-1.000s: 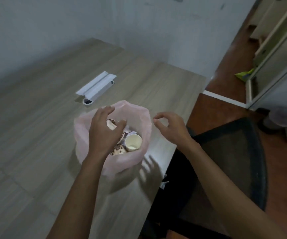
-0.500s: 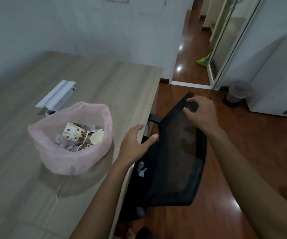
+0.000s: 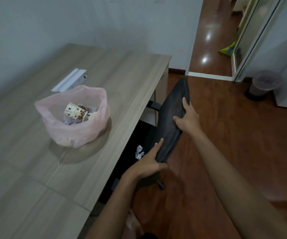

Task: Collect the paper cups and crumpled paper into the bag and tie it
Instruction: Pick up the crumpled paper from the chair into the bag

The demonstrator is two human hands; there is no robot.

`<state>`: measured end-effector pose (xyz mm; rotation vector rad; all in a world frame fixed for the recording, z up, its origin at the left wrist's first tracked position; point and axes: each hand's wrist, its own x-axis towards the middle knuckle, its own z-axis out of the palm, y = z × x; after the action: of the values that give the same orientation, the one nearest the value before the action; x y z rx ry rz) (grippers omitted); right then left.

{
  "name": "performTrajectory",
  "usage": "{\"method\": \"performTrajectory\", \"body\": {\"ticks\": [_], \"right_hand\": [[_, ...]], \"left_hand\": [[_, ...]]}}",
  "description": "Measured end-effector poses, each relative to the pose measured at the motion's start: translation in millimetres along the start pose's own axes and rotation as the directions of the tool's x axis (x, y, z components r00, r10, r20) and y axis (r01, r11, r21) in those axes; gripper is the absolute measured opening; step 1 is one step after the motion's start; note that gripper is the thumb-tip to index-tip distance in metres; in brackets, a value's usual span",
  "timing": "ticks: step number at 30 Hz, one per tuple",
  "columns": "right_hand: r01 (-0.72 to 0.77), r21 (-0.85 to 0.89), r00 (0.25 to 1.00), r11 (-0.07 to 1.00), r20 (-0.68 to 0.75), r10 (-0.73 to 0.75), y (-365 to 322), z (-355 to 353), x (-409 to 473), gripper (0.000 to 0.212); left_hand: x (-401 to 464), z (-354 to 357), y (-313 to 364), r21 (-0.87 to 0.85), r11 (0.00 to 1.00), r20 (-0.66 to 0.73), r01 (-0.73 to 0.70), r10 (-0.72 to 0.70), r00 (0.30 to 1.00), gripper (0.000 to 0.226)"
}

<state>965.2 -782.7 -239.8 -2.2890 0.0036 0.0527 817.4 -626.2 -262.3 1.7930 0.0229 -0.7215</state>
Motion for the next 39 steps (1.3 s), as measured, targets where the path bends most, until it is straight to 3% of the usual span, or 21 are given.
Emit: {"method": "performTrajectory", "body": {"ticks": [5, 11, 19, 30, 39], "right_hand": [[-0.087, 0.031, 0.991, 0.996, -0.103, 0.09, 7, -42, -22, 0.081], [-0.232, 0.002, 0.921, 0.973, -0.321, 0.221, 65, -141, -92, 0.078], [-0.34, 0.048, 0.83, 0.939, -0.454, 0.324, 123, -206, -186, 0.077], [-0.272, 0.189, 0.83, 0.943, -0.45, 0.33, 181, -262, -254, 0.072], [-0.242, 0.192, 0.892, 0.951, -0.341, 0.296, 238, -275, -290, 0.069]], "left_hand": [[6, 13, 16, 0.011, 0.999, 0.116, -0.053, 0.051, 0.992, 0.1], [13, 100, 53, 0.073, 0.985, 0.354, -0.155, 0.119, 0.928, 0.098], [0, 198, 55, 0.183, 0.954, 0.491, -0.236, 0.119, 0.863, 0.104], [-39, 320, 69, 0.415, 0.881, 0.359, -0.229, 0.072, 0.93, 0.109], [-60, 408, 51, 0.468, 0.875, 0.25, -0.123, 0.003, 0.968, 0.113]]}}
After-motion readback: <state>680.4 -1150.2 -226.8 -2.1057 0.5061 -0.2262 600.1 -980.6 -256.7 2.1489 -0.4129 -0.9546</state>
